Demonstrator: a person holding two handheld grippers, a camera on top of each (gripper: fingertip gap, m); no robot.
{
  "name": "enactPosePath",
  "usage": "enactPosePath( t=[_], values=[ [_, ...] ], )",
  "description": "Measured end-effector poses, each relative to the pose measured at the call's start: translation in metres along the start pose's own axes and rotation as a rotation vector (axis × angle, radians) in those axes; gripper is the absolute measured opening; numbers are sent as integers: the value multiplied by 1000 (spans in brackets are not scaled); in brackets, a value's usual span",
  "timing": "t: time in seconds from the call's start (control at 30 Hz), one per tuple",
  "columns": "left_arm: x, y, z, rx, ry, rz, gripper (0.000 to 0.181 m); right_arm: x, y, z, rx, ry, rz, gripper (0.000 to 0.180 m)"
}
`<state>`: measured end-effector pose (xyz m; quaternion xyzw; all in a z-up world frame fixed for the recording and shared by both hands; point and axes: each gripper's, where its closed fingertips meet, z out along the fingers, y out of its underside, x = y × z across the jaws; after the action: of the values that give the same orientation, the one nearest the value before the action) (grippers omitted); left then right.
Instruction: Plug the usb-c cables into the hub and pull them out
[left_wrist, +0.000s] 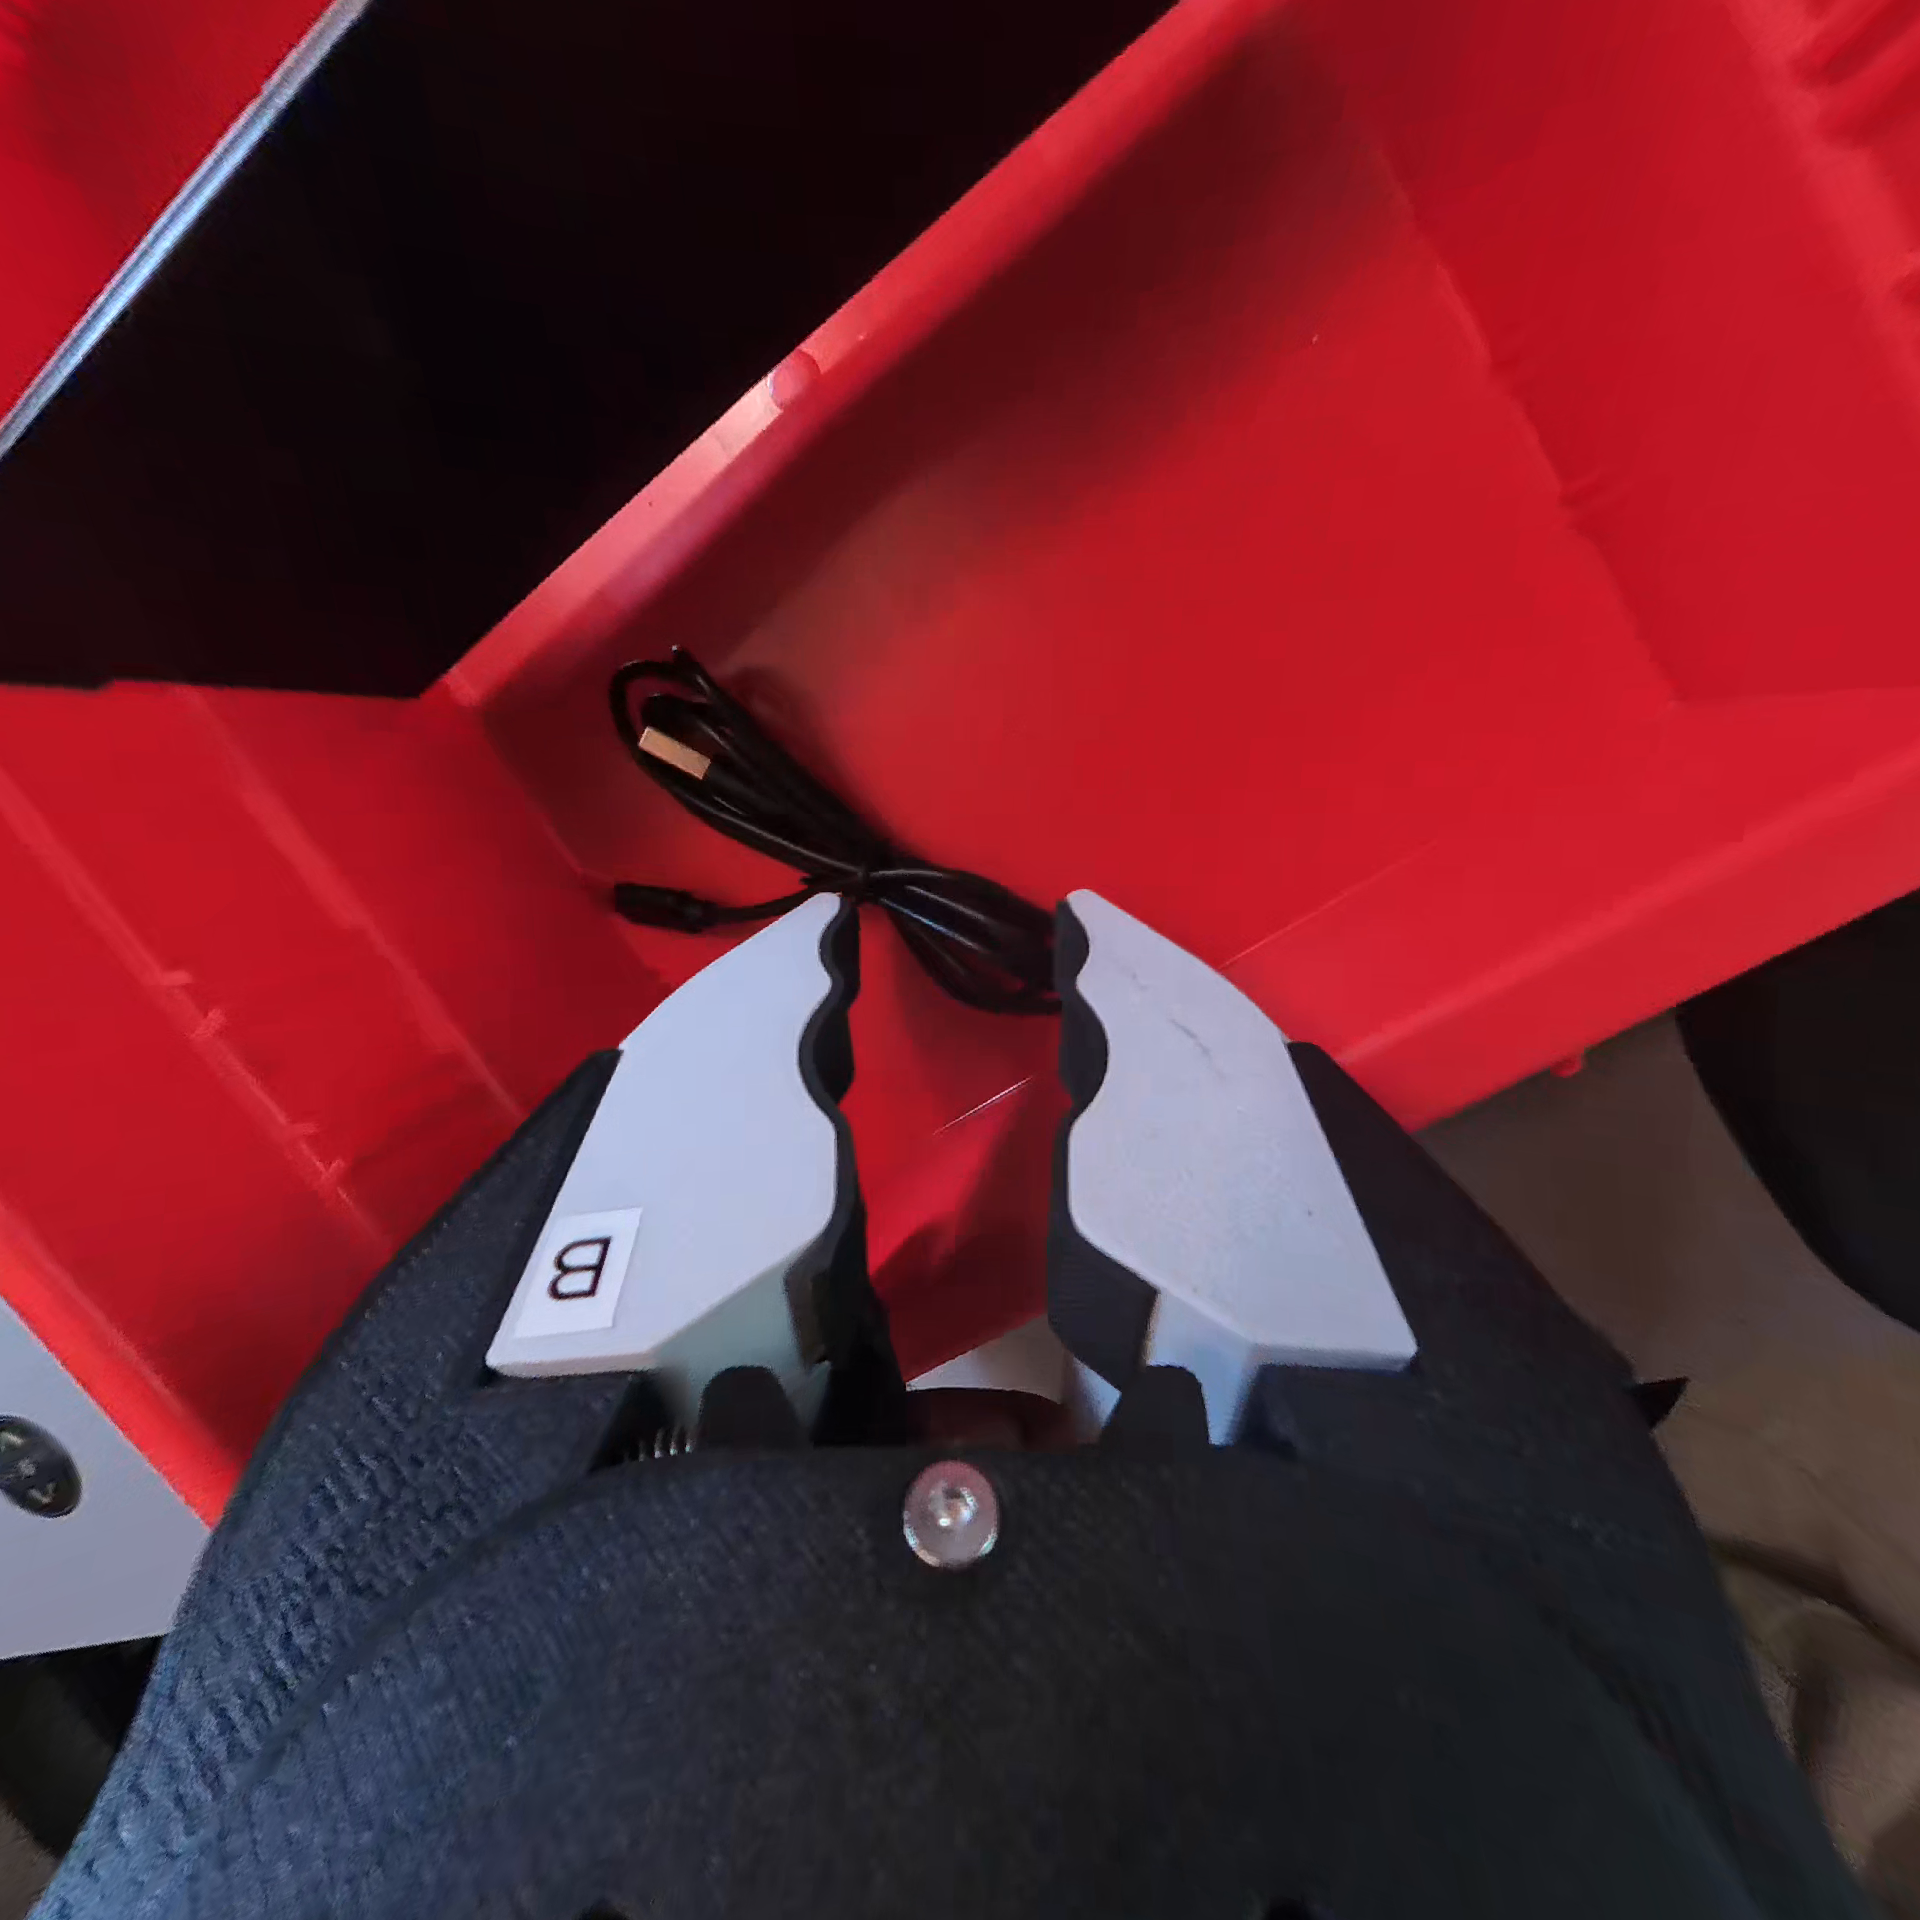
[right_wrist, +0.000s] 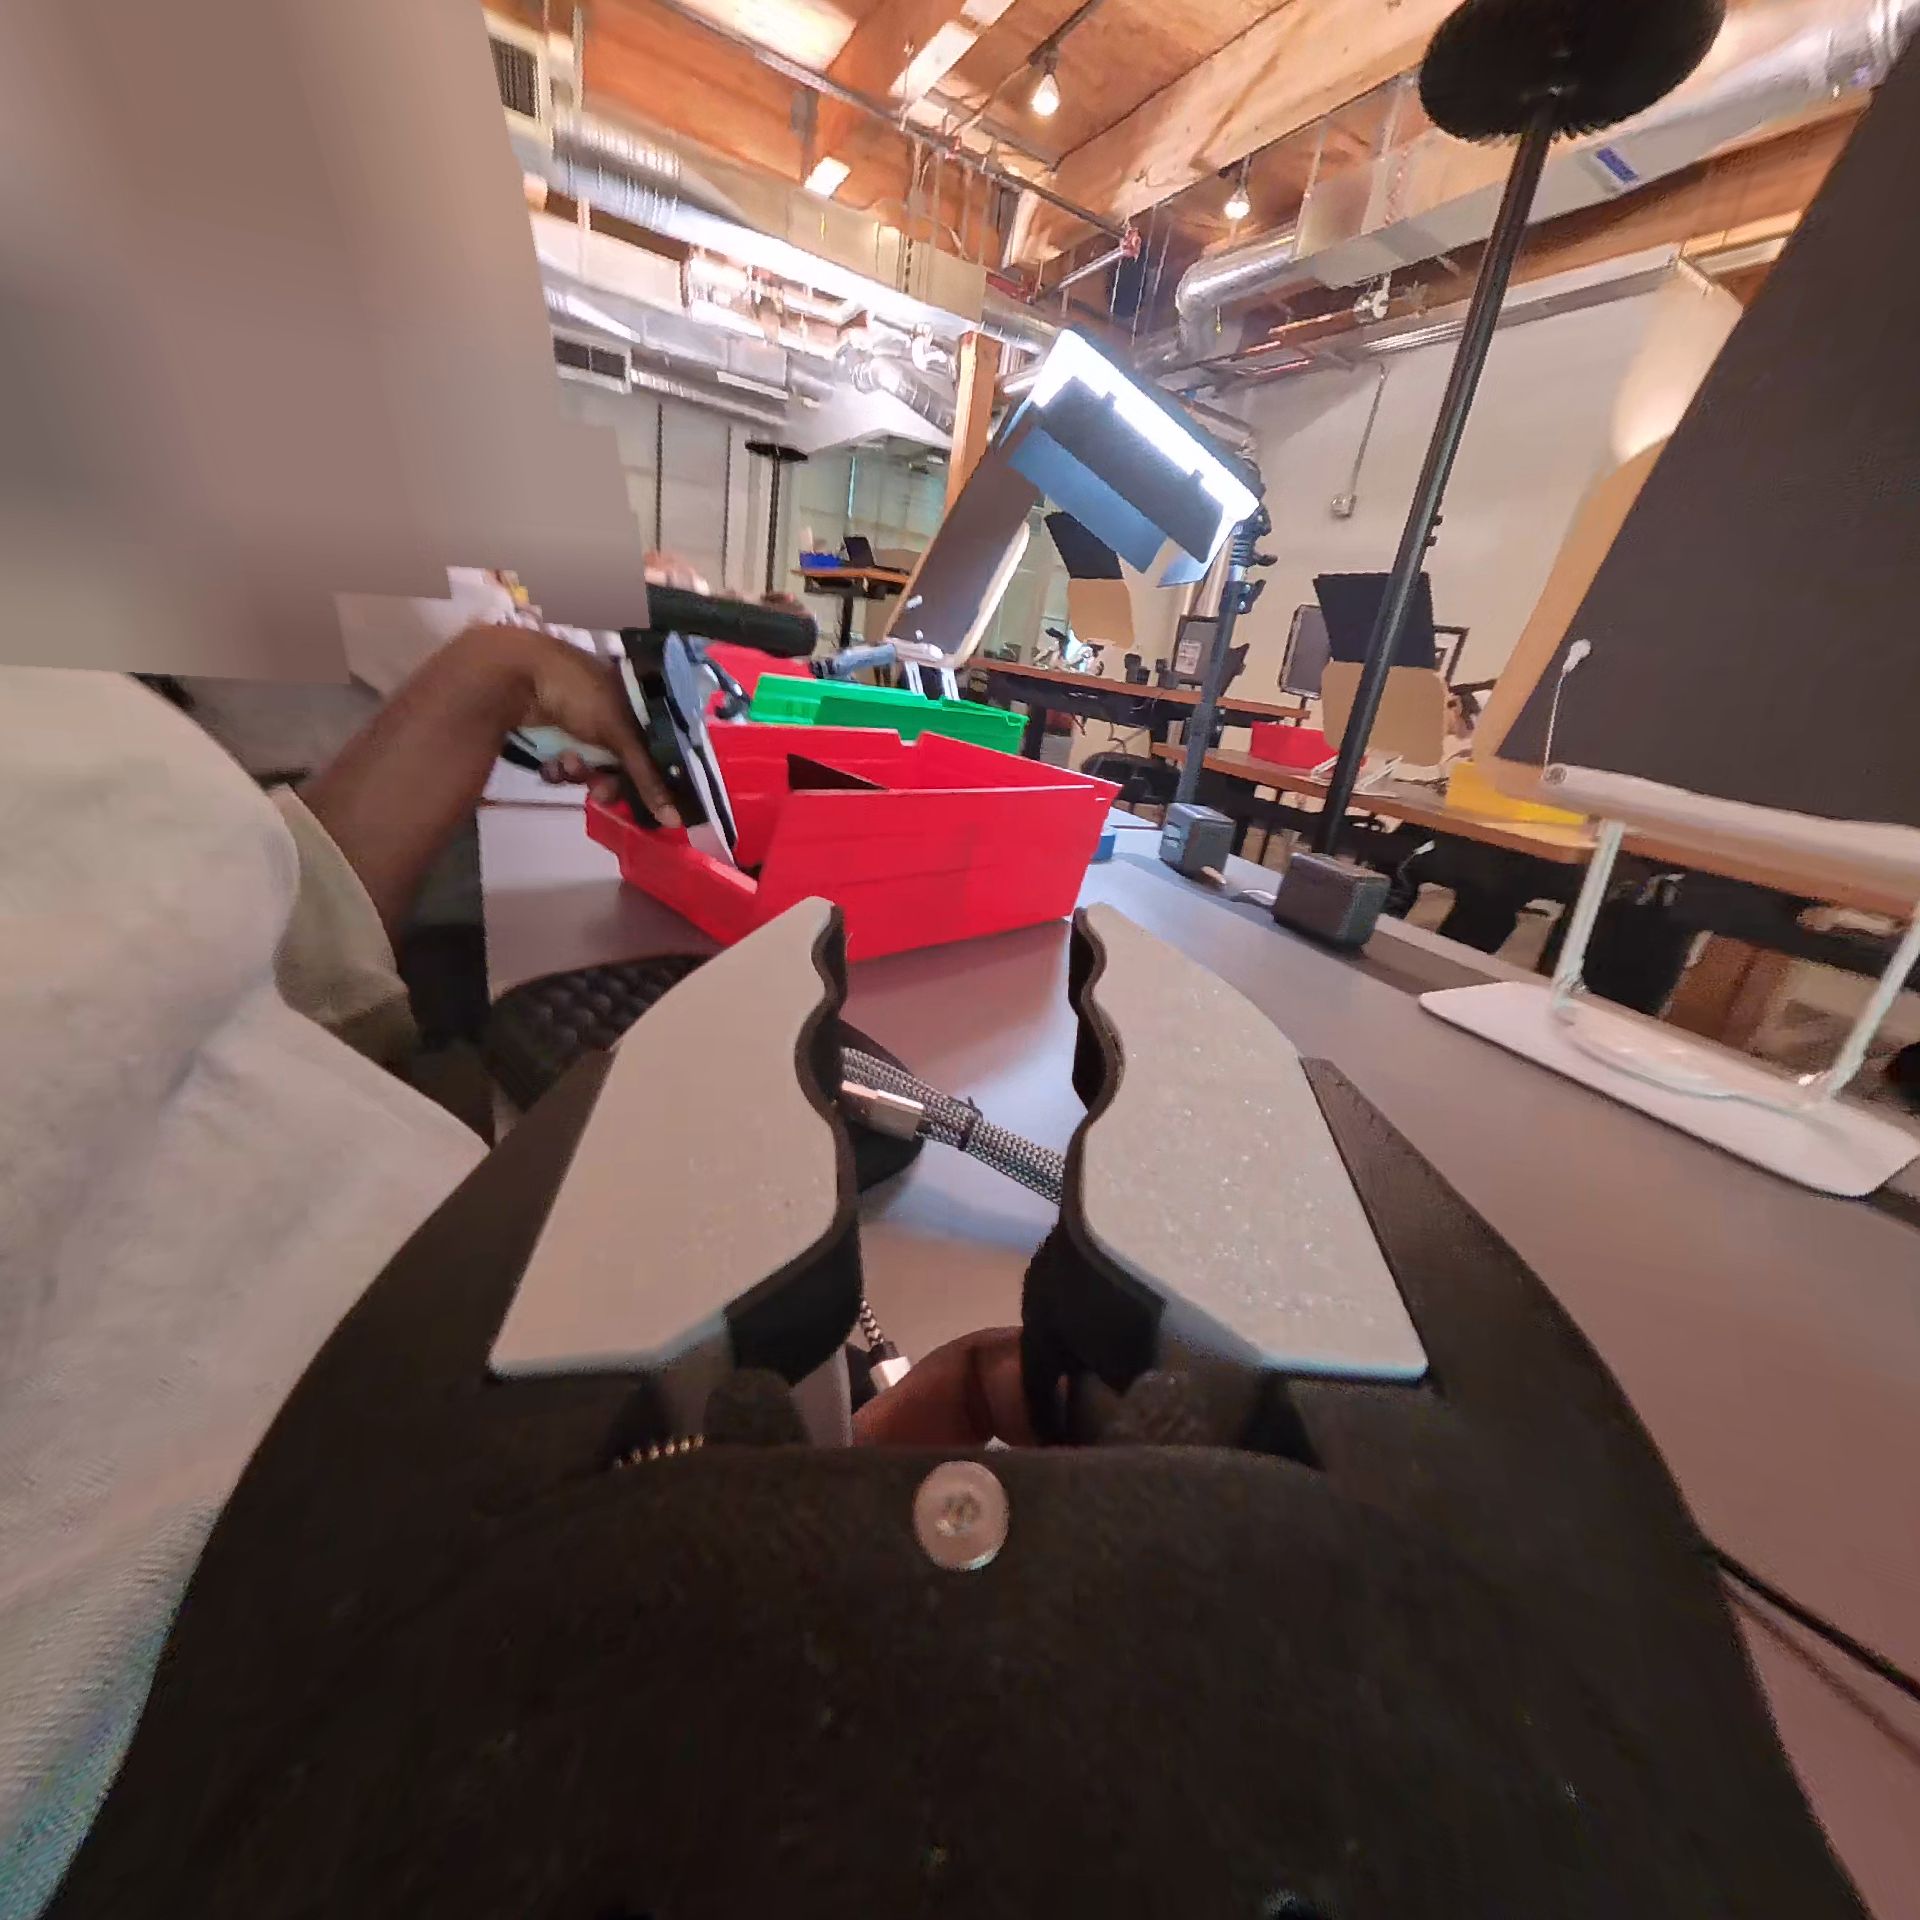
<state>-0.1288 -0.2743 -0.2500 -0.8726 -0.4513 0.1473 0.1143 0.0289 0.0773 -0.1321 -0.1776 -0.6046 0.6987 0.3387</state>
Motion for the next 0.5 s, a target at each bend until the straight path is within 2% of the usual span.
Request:
enactPosePath(
  t=[0.17, 0.33, 0.43, 0.5],
  values=[
    [2, -4, -1, 22, 3, 24, 37, -9, 3, 0, -3, 3, -108, 40],
    [5, -20, -9, 281, 47, -78, 49, -11, 3, 0, -2, 6, -126, 35],
    [3, -19, -5, 284, 58, -151, 59, -24, 4, 0, 1, 10, -266, 35],
    [3, -18, -3, 272, 62, -178, 59, -28, 13, 4, -46, 17, -335, 35]
  ],
)
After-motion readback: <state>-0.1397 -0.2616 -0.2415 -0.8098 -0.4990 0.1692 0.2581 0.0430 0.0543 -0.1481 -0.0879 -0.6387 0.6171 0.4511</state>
